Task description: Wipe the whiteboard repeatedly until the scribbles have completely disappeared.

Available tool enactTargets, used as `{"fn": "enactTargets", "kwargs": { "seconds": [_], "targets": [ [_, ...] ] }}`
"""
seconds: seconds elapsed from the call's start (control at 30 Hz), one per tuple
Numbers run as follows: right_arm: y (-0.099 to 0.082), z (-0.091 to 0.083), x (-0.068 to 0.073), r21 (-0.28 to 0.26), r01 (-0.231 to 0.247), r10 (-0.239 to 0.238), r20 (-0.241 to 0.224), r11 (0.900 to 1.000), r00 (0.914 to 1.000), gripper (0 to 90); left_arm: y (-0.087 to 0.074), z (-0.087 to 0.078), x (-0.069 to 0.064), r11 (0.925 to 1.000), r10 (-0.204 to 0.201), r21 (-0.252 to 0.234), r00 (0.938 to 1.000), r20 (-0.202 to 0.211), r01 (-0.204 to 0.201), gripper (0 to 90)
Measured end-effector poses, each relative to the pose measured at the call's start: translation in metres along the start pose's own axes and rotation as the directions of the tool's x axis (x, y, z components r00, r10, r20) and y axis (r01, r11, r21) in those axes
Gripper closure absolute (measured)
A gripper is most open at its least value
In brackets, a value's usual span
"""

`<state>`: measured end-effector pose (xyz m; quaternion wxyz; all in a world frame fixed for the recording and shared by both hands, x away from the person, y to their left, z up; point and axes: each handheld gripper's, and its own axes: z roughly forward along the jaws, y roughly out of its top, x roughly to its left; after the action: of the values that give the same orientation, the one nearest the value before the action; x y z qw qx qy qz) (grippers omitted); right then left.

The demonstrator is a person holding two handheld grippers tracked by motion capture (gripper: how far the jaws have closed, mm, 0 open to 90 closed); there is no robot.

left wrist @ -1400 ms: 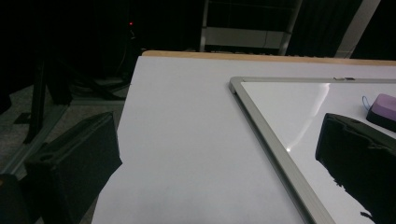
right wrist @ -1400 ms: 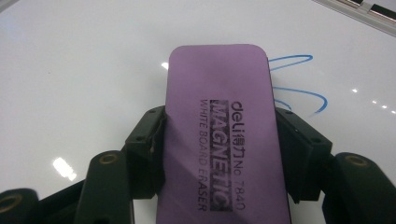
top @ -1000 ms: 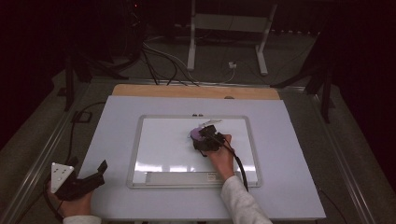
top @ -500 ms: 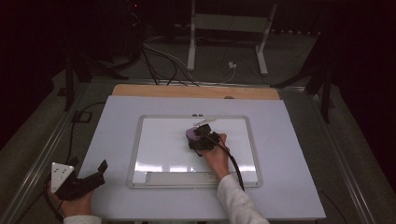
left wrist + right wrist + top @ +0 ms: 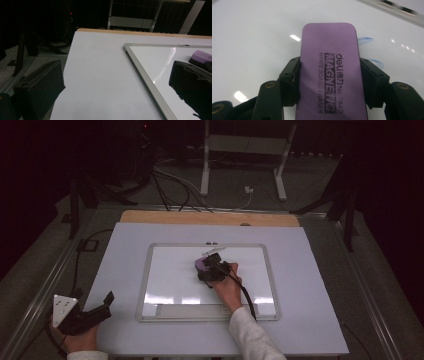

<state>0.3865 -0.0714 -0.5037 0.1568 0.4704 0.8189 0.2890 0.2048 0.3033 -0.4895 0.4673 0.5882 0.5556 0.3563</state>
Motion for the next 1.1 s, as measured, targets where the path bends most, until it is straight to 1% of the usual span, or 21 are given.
{"fn": "enactTargets", "kwargs": {
  "seconds": [0.03, 0.1, 0.2, 0.27, 0.3, 0.37, 0.43, 0.47, 0.53, 0.57, 0.63, 0.7, 0.77, 0.83, 0.87, 0.9, 0.97, 1.03, 1.1],
  "targets": [
    [0.0, 0.0, 0.0, 0.0, 0.0, 0.0, 0.0, 1.0, 1.0, 40.6, 0.0, 0.0, 0.0, 1.0, -0.001, 0.0, 1.0, 0.0, 0.001, 0.6],
    [0.0, -0.001, -0.012, 0.007, -0.033, 0.032, 0.051, 0.9994, 0.9982, 40.7, 0.0, 0.0, 0.0, 1.0, 0.001, 0.001, 1.0, -0.001, -0.001, 0.6],
    [-0.001, -0.004, -0.032, 0.019, -0.085, 0.082, 0.097, 0.9962, 0.9919, 40.6, 0.0, 0.001, 0.0, 1.0, 0.002, 0.002, 1.0, -0.001, -0.002, 0.6],
    [-0.002, -0.006, -0.042, 0.025, -0.099, 0.095, 0.134, 0.9948, 0.9865, 40.7, 0.0, 0.0, 0.0, 1.0, 0.001, 0.002, 1.0, -0.003, -0.001, 0.6],
    [-0.002, -0.006, -0.045, 0.026, -0.107, 0.102, 0.138, 0.9939, 0.9852, 40.6, 0.0, 0.0, 0.0, 1.0, 0.0, 0.002, 1.0, -0.003, 0.0, 0.6],
    [-0.002, -0.006, -0.048, 0.025, -0.123, 0.119, 0.121, 0.9921, 0.9855, 40.6, -0.001, 0.0, 0.0, 1.0, -0.001, 0.004, 1.0, -0.004, 0.001, 0.6],
    [-0.002, -0.006, -0.046, 0.023, -0.114, 0.11, 0.132, 0.9932, 0.9852, 40.6, -0.001, 0.001, 0.0, 1.0, -0.001, 0.005, 1.0, -0.004, 0.001, 0.6],
    [-0.002, -0.005, -0.044, 0.022, -0.105, 0.102, 0.114, 0.9943, 0.9882, 40.6, -0.001, 0.001, 0.0, 1.0, 0.0, 0.005, 1.0, -0.004, 0.0, 0.6],
    [-0.001, -0.004, -0.039, 0.02, -0.094, 0.091, 0.096, 0.9954, 0.9912, 40.6, -0.001, 0.001, 0.0, 1.0, 0.0, 0.004, 1.0, -0.003, 0.0, 0.6],
    [-0.001, -0.003, -0.036, 0.019, -0.089, 0.087, 0.072, 0.9958, 0.9936, 40.6, -0.001, 0.001, 0.0, 1.0, 0.0, 0.005, 1.0, -0.003, 0.0, 0.6],
    [0.0, -0.002, -0.026, 0.015, -0.05, 0.05, 0.038, 0.9986, 0.998, 40.6, -0.001, 0.002, -0.001, 1.0, 0.001, 0.006, 1.0, -0.002, -0.001, 0.6],
    [0.002, 0.001, -0.013, 0.009, -0.003, 0.003, 0.004, 1.0, 1.0, 40.6, -0.001, 0.002, -0.001, 1.0, 0.001, 0.007, 1.0, 0.0, -0.001, 0.6],
    [0.004, 0.003, -0.001, 0.006, 0.045, -0.045, -0.035, 0.999, 0.9984, 40.6, -0.001, 0.002, -0.001, 1.0, 0.002, 0.007, 1.0, 0.002, -0.002, 0.6],
    [0.005, 0.004, 0.011, 0.005, 0.091, -0.091, -0.071, 0.9958, 0.9933, 40.6, 0.0, 0.003, -0.001, 1.0, 0.002, 0.006, 1.0, 0.003, -0.002, 0.6],
    [0.006, 0.005, 0.015, 0.004, 0.107, -0.106, -0.077, 0.9943, 0.9914, 40.6, 0.0, 0.003, -0.001, 1.0, 0.002, 0.006, 1.0, 0.004, -0.002, 0.6],
    [0.007, 0.005, 0.017, 0.003, 0.115, -0.114, -0.072, 0.9934, 0.9908, 40.6, 0.0, 0.003, -0.001, 1.0, 0.002, 0.006, 1.0, 0.006, -0.002, 0.6],
    [0.008, 0.006, 0.015, 0.005, 0.094, -0.093, -0.076, 0.9955, 0.9928, 40.6, 0.0, 0.003, -0.001, 1.0, 0.001, 0.004, 1.0, 0.007, -0.001, 0.6],
    [0.009, 0.007, 0.009, 0.006, 0.066, -0.066, -0.04, 0.9978, 0.997, 40.6, 0.0, 0.003, 0.0, 1.0, -0.001, 0.002, 1.0, 0.006, 0.001, 0.6],
    [0.009, 0.007, 0.0, 0.01, 0.029, -0.029, -0.006, 0.9995, 0.9996, 40.6, 0.0, 0.003, 0.0, 1.0, -0.001, 0.002, 1.0, 0.005, 0.001, 0.6]
  ]
}}
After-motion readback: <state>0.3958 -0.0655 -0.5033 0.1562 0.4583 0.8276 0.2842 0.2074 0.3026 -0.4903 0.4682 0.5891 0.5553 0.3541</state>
